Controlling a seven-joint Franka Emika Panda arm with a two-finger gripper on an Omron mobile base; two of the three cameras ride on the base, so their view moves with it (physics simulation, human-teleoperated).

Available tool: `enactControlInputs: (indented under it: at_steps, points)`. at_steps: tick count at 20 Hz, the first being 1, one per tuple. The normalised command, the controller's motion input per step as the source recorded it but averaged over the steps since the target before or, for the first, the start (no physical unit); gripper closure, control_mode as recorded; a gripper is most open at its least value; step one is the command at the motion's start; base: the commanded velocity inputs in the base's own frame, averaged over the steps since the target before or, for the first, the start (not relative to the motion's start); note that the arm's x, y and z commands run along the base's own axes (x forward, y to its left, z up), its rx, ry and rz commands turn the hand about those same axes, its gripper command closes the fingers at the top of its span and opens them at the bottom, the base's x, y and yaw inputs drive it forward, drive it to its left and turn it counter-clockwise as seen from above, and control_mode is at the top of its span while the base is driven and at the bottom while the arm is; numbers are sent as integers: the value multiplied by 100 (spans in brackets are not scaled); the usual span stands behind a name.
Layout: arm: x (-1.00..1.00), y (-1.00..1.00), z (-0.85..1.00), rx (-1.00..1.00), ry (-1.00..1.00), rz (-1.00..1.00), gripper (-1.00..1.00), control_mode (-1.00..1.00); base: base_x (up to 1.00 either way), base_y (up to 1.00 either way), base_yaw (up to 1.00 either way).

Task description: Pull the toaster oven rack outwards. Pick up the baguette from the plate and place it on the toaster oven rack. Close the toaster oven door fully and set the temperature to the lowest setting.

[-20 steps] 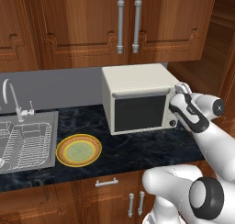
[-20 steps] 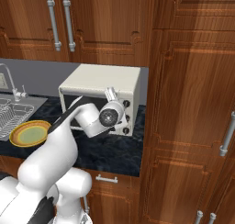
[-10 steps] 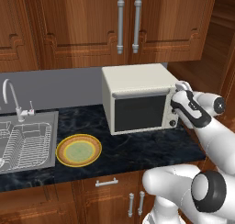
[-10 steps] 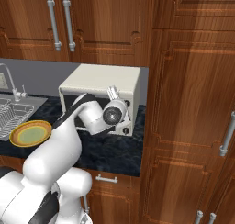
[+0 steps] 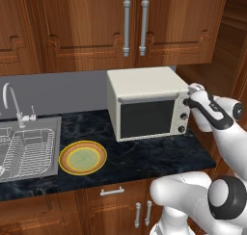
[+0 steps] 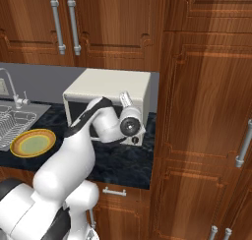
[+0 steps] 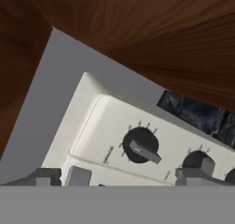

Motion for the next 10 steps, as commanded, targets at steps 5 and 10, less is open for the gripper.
enactControlInputs:
  at_steps: [5,10]
  points:
    - [0,0,0,0,-8,0,-100,-100,0,0,0]
    - [-2,0,-3,0,-1,0,-100,-100,0,0,0]
